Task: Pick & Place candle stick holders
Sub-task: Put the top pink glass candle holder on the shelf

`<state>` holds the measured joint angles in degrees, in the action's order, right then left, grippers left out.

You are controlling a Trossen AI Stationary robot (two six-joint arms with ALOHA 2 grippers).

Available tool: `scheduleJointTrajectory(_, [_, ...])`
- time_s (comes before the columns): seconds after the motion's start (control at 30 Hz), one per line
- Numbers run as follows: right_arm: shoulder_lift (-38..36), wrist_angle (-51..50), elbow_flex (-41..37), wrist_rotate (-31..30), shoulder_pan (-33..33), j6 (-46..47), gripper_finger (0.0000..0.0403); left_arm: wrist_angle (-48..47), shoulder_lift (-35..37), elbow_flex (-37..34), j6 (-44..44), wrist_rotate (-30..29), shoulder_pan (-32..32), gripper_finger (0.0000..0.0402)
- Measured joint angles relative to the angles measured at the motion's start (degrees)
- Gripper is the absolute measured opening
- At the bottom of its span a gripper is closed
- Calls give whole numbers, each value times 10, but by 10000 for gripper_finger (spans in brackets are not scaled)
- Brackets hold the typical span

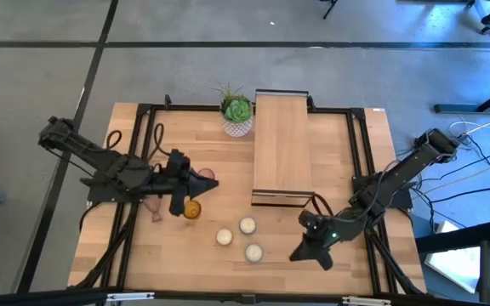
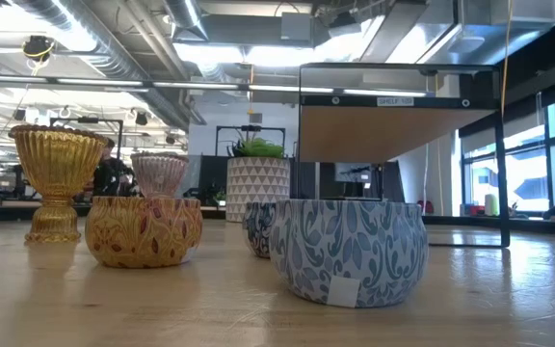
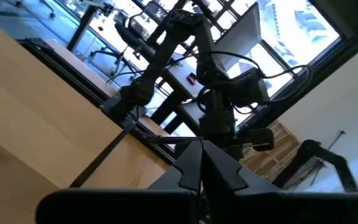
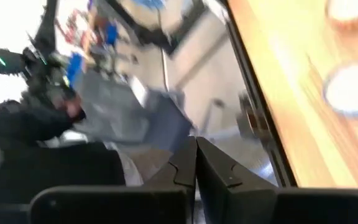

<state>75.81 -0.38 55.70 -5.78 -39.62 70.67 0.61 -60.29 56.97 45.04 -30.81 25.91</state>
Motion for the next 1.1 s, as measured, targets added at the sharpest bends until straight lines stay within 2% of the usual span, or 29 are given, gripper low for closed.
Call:
scheduleJointTrajectory(0.13, [0,94,0,-22,18,-39,15,51,0,0,-12,52,-19,4])
scheduleJointTrajectory(0.4, [0,294,0,-22,48,-178,16,183,-2,0,-85,101,-25,4])
scheduleJointTrajectory(0.57, [0,388,0,-21,61,-245,16,189,-2,0,-101,110,-25,4])
scheduleJointTrajectory(0.63, [0,416,0,-22,67,-249,16,174,-2,0,-108,90,-25,3])
scheduleJointTrajectory(0.73, [0,426,0,-21,75,-249,16,108,1,0,-102,12,-31,3])
scheduleJointTrajectory(0.83, [0,408,0,-24,75,-251,17,-11,9,17,-77,-46,-51,3])
scheduleJointTrajectory(0.97, [0,362,3,-54,75,-251,28,-249,-5,81,-40,3,-99,6])
scheduleJointTrajectory(1.1, [0,267,40,-77,75,-251,61,-410,-31,131,-33,90,-154,29])
